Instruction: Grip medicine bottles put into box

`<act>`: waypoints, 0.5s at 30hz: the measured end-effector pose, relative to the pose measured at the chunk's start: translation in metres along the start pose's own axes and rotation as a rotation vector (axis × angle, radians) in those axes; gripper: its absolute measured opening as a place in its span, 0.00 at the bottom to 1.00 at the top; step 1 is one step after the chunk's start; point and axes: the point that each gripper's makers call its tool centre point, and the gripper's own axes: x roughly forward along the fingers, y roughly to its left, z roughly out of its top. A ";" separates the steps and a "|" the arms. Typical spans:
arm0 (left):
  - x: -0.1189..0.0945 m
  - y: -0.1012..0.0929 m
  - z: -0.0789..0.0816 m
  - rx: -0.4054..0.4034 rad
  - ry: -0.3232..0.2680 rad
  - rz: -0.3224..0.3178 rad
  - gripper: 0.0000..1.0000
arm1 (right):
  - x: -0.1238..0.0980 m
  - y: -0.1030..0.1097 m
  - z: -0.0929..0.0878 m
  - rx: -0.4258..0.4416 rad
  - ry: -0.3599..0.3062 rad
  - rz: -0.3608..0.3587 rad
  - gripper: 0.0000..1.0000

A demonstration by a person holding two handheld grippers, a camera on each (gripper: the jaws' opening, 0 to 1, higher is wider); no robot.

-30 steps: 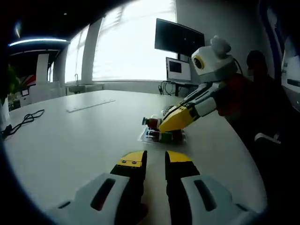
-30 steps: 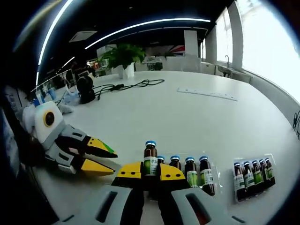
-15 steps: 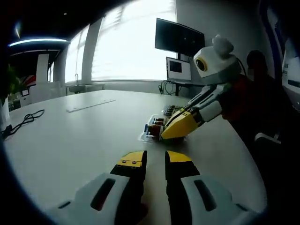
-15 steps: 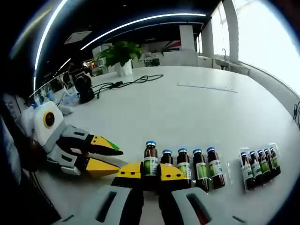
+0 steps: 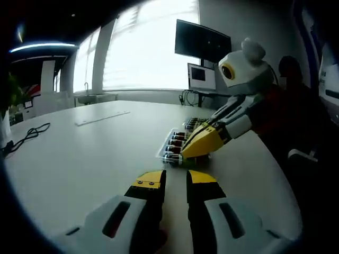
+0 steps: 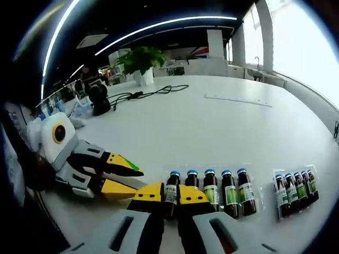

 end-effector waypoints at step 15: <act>0.000 0.000 0.000 0.006 -0.001 0.003 0.10 | -0.008 0.006 0.003 -0.233 0.165 0.152 0.02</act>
